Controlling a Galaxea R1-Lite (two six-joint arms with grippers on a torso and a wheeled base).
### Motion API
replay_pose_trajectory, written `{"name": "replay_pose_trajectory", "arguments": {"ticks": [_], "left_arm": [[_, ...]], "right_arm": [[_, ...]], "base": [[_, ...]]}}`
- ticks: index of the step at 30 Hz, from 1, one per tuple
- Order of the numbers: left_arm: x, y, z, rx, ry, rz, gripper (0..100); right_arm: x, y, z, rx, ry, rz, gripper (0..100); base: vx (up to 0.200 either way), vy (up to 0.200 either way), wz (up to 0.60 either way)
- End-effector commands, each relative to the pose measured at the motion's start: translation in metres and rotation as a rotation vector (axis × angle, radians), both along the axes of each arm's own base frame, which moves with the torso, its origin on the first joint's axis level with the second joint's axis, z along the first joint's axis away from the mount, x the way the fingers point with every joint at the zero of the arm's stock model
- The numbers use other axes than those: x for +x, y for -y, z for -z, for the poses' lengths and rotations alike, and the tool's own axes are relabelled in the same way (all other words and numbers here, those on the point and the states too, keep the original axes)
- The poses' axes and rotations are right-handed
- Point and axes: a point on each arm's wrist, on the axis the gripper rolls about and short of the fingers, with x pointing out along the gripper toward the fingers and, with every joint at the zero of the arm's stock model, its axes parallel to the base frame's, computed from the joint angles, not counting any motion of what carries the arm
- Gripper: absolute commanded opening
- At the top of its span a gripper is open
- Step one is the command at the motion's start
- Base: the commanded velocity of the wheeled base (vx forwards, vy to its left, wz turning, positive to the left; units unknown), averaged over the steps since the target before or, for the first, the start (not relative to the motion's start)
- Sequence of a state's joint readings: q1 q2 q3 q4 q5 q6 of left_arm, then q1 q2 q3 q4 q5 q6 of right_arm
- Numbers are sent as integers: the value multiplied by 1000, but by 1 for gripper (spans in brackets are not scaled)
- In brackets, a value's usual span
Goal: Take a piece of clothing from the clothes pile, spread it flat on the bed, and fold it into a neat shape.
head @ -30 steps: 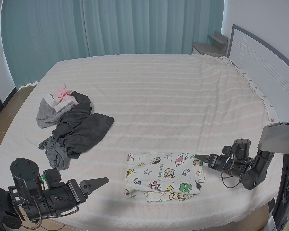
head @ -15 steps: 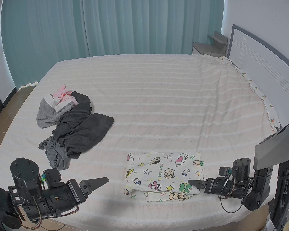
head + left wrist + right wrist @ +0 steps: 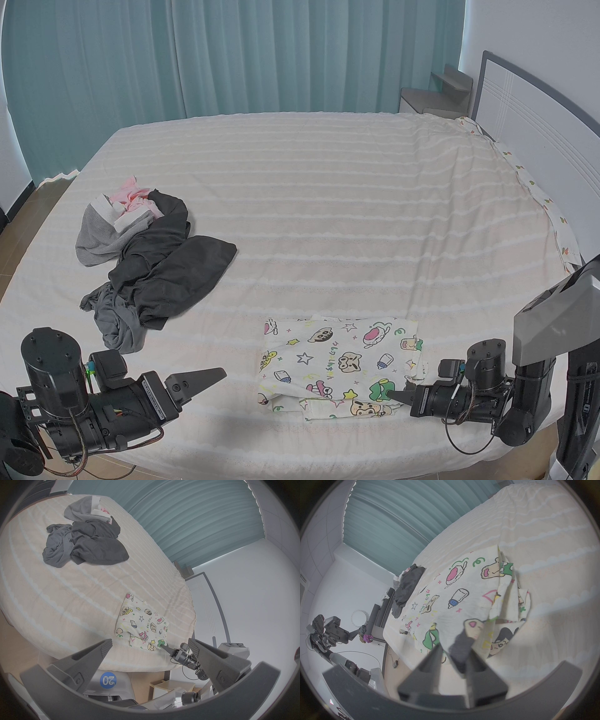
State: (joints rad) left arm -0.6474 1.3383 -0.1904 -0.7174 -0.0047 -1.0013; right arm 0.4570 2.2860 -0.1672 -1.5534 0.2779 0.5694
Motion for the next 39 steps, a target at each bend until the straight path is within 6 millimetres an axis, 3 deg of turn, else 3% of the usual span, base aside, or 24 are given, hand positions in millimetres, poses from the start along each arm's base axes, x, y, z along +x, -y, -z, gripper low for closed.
{"name": "replay_pose_trajectory", "arguments": {"ticks": [1, 19, 28, 29, 39], "left_arm": [[0, 0, 0, -1, 1, 0, 100], [0, 0, 1, 2, -3, 0, 100], [0, 0, 1, 3, -4, 0, 100], [0, 0, 1, 3, -4, 0, 100], [7, 3, 11, 40, -53, -12, 100]], "right_arm": [[-4, 4, 0, -7, -11, 7, 0], [-29, 24, 0, -55, -96, 28, 0], [-30, 26, 3, -67, -113, 33, 0], [-31, 26, 4, -74, -118, 29, 100], [-30, 30, 1, -72, -105, 52, 100]], "base": [[0, 0, 0], [0, 0, 0], [0, 0, 0], [0, 0, 0], [0, 0, 0]]}}
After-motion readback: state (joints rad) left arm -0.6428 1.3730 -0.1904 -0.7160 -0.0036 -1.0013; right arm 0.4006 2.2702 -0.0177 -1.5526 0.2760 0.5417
